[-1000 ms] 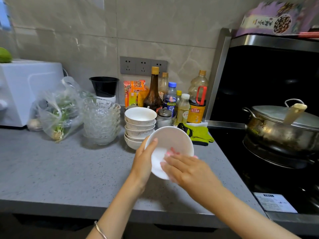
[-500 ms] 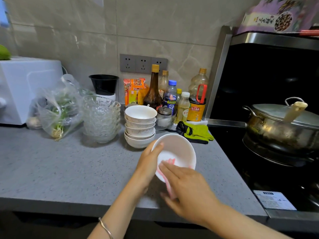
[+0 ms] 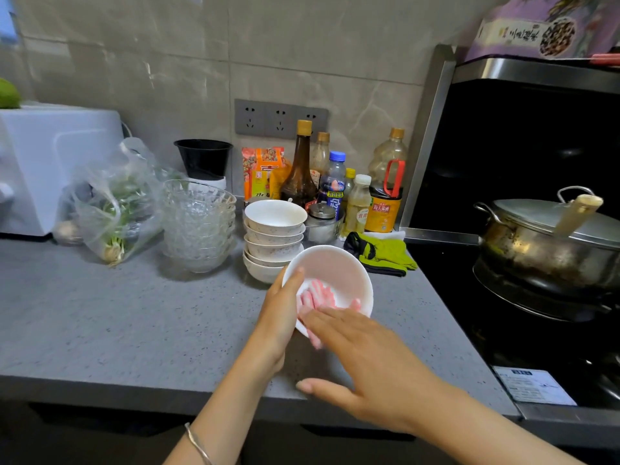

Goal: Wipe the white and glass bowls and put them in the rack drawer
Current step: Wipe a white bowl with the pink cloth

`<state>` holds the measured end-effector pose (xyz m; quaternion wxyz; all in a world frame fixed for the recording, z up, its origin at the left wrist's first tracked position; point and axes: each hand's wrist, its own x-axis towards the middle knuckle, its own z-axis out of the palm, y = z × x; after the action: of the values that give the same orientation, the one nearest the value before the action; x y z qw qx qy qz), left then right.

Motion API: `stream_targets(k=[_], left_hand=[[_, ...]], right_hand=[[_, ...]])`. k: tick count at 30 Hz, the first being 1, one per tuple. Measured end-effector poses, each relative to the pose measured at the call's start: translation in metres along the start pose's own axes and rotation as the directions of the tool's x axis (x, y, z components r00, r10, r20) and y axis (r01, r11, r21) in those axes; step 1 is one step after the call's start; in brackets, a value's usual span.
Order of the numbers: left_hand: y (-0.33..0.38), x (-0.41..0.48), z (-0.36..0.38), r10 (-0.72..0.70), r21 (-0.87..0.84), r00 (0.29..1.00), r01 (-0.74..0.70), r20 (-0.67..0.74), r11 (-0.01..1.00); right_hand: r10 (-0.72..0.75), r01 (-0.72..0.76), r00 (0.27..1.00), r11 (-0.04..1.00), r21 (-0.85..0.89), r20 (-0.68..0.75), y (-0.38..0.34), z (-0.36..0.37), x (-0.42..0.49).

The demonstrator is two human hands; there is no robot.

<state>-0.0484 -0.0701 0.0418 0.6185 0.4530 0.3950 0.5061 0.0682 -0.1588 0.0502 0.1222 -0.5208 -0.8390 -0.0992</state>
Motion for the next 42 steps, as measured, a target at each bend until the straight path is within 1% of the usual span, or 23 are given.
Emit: stream_targets(k=[2,3,4,10,13,15,17,19,22,25,27,29,30,31,33,35,36,37,38,39,40,41,42], left_hand=[[-0.002,-0.004,0.003,0.016,0.001,0.999,-0.016,0.048,1.000],[-0.002,-0.005,0.003,0.019,-0.004,0.998,-0.019,0.059,1.000],[-0.002,-0.006,0.003,0.031,0.001,0.997,-0.031,0.066,1.000],[0.009,-0.003,-0.001,0.105,0.033,0.990,-0.109,0.090,0.994],[0.013,-0.005,0.001,0.100,0.005,0.990,-0.101,0.104,0.995],[0.016,-0.005,0.002,0.092,-0.040,0.993,-0.089,0.077,0.995],[0.013,-0.003,0.002,0.101,-0.042,0.994,-0.099,0.036,0.994],[0.009,-0.004,0.002,0.099,-0.045,0.995,-0.098,0.010,0.994],[0.004,-0.007,0.004,0.076,-0.069,0.997,-0.075,0.003,0.995],[0.004,-0.008,0.004,0.072,-0.063,0.997,-0.070,0.030,0.996],[0.006,-0.006,0.004,0.096,-0.058,0.993,-0.092,0.063,0.994],[0.008,-0.005,0.004,0.155,-0.046,0.986,-0.152,0.059,0.987],[0.009,-0.005,0.005,0.175,-0.047,0.983,-0.172,0.050,0.984],[0.010,-0.004,0.005,0.179,-0.044,0.983,-0.177,0.039,0.983],[0.011,-0.002,0.002,0.159,-0.046,0.987,-0.158,0.016,0.986],[0.011,0.000,-0.003,0.085,-0.060,0.994,-0.081,0.069,0.995],[0.011,0.003,-0.006,0.044,-0.047,0.992,-0.039,0.115,0.998],[0.011,0.006,-0.009,0.011,-0.026,0.987,-0.007,0.159,1.000],[0.012,0.008,-0.012,-0.015,-0.017,0.979,0.019,0.203,1.000],[0.012,0.010,-0.013,-0.032,-0.024,0.967,0.039,0.254,0.999],[0.012,0.013,-0.013,-0.054,-0.034,0.954,0.067,0.293,0.997],[0.011,0.014,-0.012,-0.088,-0.047,0.947,0.108,0.309,0.993],[0.010,0.015,-0.011,-0.122,-0.068,0.948,0.148,0.295,0.987]], right_hand=[[-0.037,0.037,0.999,0.998,0.052,-0.003,0.007,0.004,0.005],[-0.064,0.062,0.998,0.997,0.050,0.029,0.011,0.007,0.007],[-0.074,0.073,0.997,0.997,0.020,0.027,0.014,0.009,0.010],[-0.002,-0.024,0.994,0.970,-0.244,-0.107,0.015,0.011,0.024],[0.047,-0.099,0.979,0.961,-0.259,-0.199,0.016,0.016,0.033],[0.079,-0.160,0.964,0.935,-0.315,-0.255,0.013,0.020,0.037],[0.111,-0.212,0.953,0.909,-0.360,-0.282,0.003,0.022,0.037],[0.069,-0.182,0.943,0.925,-0.333,-0.326,-0.004,0.024,0.033],[0.069,-0.155,0.936,0.961,-0.228,-0.346,-0.006,0.024,0.031],[0.017,-0.126,0.937,0.948,-0.293,-0.348,0.005,0.024,0.036],[0.069,-0.181,0.949,0.918,-0.353,-0.308,0.011,0.022,0.041],[0.185,-0.276,0.945,0.892,-0.357,-0.269,0.008,0.019,0.045],[0.203,-0.297,0.938,0.887,-0.353,-0.280,0.005,0.018,0.045],[0.168,-0.279,0.936,0.890,-0.360,-0.310,0.002,0.016,0.045],[0.033,-0.183,0.928,0.908,-0.377,-0.372,0.002,0.014,0.046],[-0.064,-0.136,0.910,0.888,-0.440,-0.409,0.008,0.011,0.045],[-0.085,-0.116,0.901,0.898,-0.425,-0.425,0.012,0.011,0.044],[-0.077,-0.093,0.894,0.932,-0.351,-0.441,0.015,0.011,0.042],[-0.034,-0.076,0.886,0.973,-0.218,-0.461,0.017,0.010,0.039],[0.065,-0.079,0.889,0.997,-0.011,-0.453,0.017,0.004,0.036],[0.212,-0.107,0.895,0.956,0.273,-0.393,0.016,-0.005,0.034],[0.324,-0.117,0.904,0.816,0.566,-0.281,0.016,-0.013,0.034],[0.376,-0.093,0.907,0.618,0.781,-0.190,0.017,-0.019,0.034]])
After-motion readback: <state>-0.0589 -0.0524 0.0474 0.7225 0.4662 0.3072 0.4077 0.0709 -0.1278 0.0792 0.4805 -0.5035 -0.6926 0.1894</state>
